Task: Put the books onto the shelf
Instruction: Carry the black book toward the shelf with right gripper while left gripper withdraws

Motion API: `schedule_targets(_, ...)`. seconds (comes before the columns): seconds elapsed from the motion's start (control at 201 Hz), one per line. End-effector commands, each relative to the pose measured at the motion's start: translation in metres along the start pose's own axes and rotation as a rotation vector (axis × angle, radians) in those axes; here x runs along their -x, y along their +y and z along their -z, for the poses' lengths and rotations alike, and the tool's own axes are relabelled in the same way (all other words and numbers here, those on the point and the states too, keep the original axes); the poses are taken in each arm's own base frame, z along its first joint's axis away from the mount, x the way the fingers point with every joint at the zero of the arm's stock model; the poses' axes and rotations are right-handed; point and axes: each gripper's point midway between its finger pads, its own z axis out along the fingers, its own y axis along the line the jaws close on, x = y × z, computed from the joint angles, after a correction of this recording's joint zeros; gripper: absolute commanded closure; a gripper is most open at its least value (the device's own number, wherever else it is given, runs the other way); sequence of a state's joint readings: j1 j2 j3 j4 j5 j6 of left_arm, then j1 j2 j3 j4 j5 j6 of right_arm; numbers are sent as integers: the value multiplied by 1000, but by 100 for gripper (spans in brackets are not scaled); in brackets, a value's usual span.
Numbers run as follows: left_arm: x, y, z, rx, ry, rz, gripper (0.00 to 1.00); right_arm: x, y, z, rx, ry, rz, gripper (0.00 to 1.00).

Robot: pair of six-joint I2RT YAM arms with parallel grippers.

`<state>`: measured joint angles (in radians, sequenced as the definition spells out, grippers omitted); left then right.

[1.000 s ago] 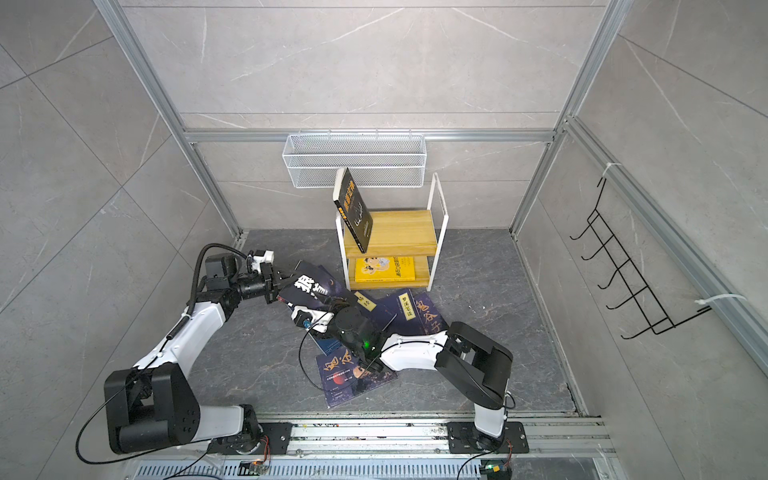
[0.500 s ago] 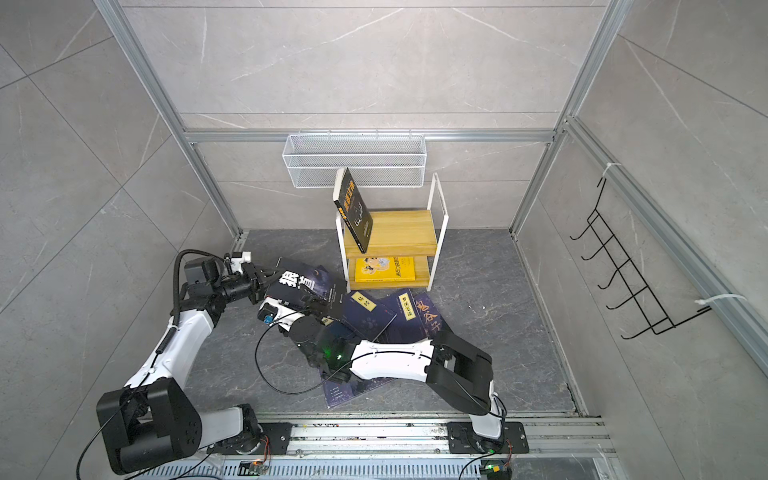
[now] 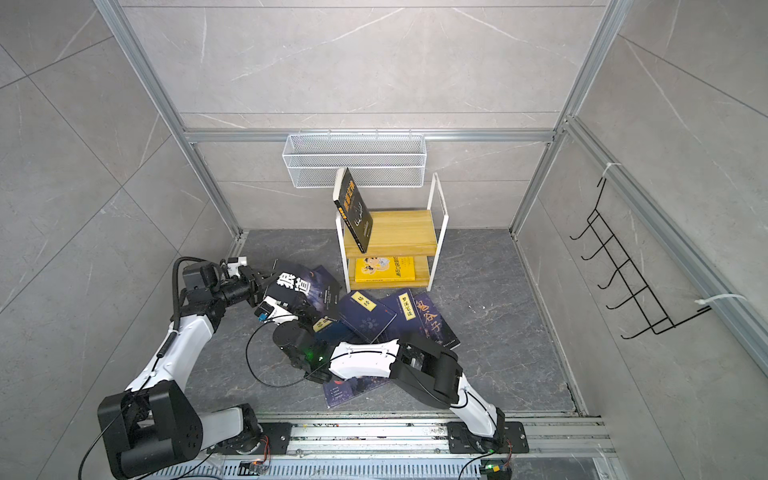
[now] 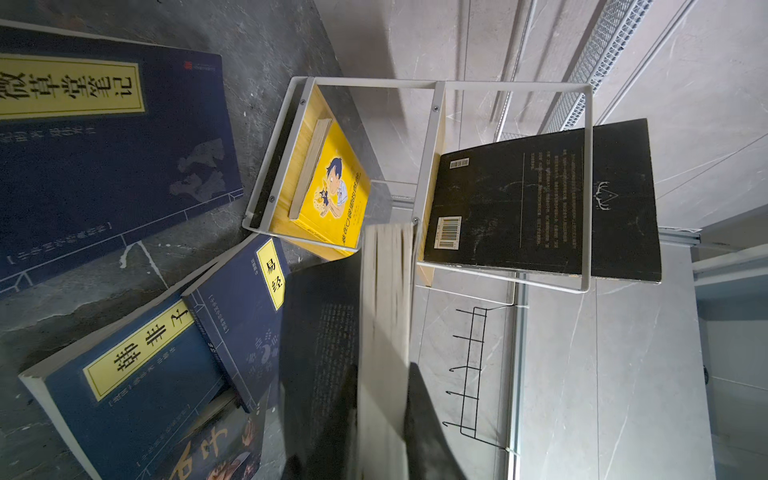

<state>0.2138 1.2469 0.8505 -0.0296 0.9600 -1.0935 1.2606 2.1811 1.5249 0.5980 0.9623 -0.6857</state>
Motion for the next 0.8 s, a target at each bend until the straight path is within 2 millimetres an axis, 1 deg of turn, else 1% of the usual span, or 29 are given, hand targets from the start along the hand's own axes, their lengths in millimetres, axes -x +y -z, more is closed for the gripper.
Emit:
schedule_targets(0.0, -4, -25, 9, -61, 4, -69, 92, 20, -30, 1, -102, -33, -73, 100)
schedule_targets(0.02, -3, -25, 9, -59, 4, -71, 85, 19, -32, 3, -100, -35, -77, 100)
schedule_targets(0.06, -3, -24, 10, -53, -3, -88, 65, 18, -34, 7, -85, -44, -92, 100)
schedule_targets(0.085, -3, -23, 10, -47, -6, -98, 55, 17, -36, 10, -75, -50, -105, 100)
schedule_targets(0.134, 1, -20, 12, -31, -23, -116, 41, 18, -42, 14, -58, -64, -132, 100)
schedule_targets(0.179, 6, -17, 15, -13, -40, -128, 32, 17, -47, 20, -36, -70, -154, 100)
schedule_targets(0.224, 11, -15, 18, 6, -59, -142, 27, 17, -53, 28, -5, -73, -183, 100)
schedule_targets(0.344, 15, -11, 23, 58, -81, -242, 11, 10, -71, 49, 85, -78, -310, 100)
schedule_targets(0.493, 17, 0, 26, 107, -94, -336, 1, 6, -97, 74, 139, -112, -417, 100)
schedule_targets(0.623, 16, 4, 29, 136, -103, -422, 0, -2, -128, 95, 154, -141, -513, 100)
schedule_targets(0.647, 16, 5, 29, 145, -108, -434, 0, -1, -136, 99, 154, -154, -539, 100)
schedule_targets(0.792, 13, 7, 35, 198, -130, -516, 0, -8, -176, 114, 166, -172, -659, 100)
